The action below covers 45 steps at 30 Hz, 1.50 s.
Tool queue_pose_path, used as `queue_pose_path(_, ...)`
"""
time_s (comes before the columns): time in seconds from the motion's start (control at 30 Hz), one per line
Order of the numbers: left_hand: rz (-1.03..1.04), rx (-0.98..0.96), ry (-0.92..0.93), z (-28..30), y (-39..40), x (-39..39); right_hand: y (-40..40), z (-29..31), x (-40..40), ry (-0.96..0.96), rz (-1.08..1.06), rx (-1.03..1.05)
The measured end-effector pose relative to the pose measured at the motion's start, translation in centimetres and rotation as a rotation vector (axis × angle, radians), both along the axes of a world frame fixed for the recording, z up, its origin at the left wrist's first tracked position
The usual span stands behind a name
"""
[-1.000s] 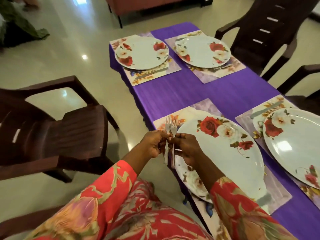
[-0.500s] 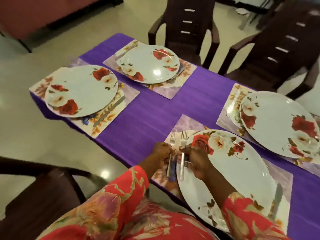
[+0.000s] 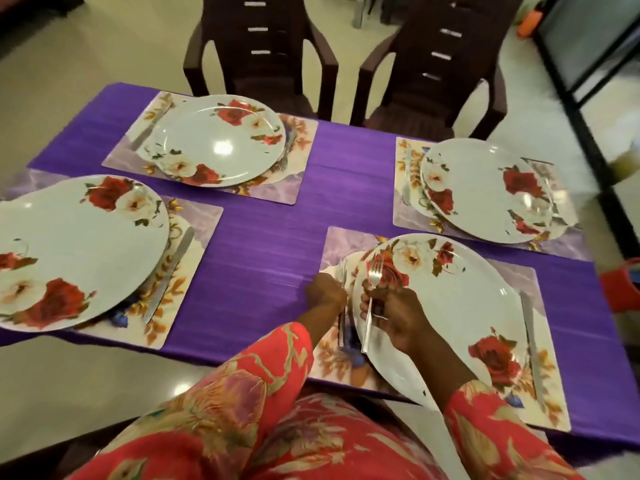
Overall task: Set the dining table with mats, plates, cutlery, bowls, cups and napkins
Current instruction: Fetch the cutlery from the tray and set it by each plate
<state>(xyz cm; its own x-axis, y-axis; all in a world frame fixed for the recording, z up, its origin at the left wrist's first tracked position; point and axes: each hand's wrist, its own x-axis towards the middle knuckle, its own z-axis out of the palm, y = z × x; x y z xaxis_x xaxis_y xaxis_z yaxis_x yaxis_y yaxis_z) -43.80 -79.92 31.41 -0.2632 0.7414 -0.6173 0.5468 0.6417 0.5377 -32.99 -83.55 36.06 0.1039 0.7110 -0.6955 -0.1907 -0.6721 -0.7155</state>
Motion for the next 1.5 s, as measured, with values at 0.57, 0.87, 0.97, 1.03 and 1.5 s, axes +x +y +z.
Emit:
queue_pose_path(0.57, 0.000, 0.051, 0.056, 0.6, -0.9, 0.1, -0.7, 0.2, 0.3, 0.001, 0.045, 0.001)
queue_pose_path(0.87, 0.448, 0.017, -0.765, 5.2, -2.7, -2.1, 0.1, 0.3, -3.0, 0.001, 0.111, 0.110)
queue_pose_path(0.97, 0.452, 0.031, -0.769, 5.2, -3.1, -3.7, 0.3, -0.2, -4.6, -0.034, 0.132, 0.097)
queue_pose_path(1.03, 0.471, 0.046, -0.761, 5.2, -3.3, -5.0, 0.4, -0.5, -5.9, -0.051, 0.166, 0.091)
queue_pose_path(1.5, 0.522, 0.033, -0.715, 6.2, -0.5, -21.6, 4.0, -1.0, -22.0, -0.074, 0.323, 0.139)
